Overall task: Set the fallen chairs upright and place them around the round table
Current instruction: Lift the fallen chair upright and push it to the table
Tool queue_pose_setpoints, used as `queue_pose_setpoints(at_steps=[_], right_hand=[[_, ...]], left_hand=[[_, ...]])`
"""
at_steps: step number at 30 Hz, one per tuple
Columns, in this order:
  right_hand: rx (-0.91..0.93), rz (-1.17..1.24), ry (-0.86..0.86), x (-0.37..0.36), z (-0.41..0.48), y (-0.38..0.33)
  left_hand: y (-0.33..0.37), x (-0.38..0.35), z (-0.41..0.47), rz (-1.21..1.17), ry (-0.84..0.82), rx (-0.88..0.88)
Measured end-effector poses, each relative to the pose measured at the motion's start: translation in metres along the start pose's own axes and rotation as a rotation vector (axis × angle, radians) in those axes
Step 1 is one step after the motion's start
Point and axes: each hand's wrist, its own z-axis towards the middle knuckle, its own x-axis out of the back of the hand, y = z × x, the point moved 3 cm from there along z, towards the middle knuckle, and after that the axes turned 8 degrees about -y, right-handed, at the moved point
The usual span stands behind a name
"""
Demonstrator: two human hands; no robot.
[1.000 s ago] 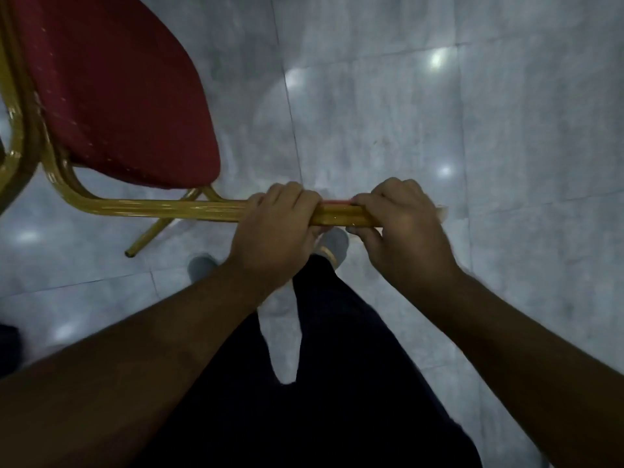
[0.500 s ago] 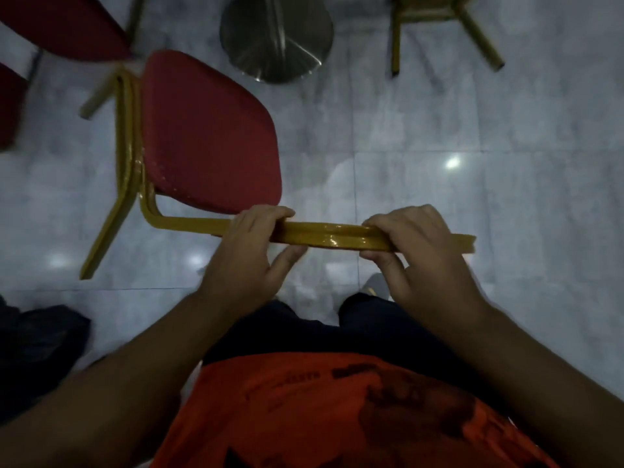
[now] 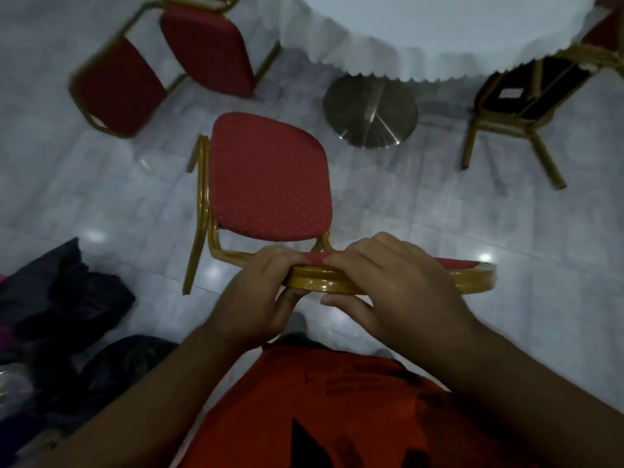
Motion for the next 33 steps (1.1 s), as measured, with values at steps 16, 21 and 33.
queue_pose_setpoints(at_steps=[16, 21, 33], right_hand=[[0.175, 0.164, -0.154, -0.023, -0.007, 0.021], [0.112, 0.243, -0.118, -0.036, 0.017, 0.007], [-0.033, 0.142, 0.071, -0.020, 0.049, 0.043]], left_hand=[[0.072, 0.039, -0.014, 0.635, 0.061, 0.052], [0.036, 0.063, -0.042, 0.710, 0.170, -0.003], [0.001, 0.049, 0.012, 0.495, 0.359, 0.027]])
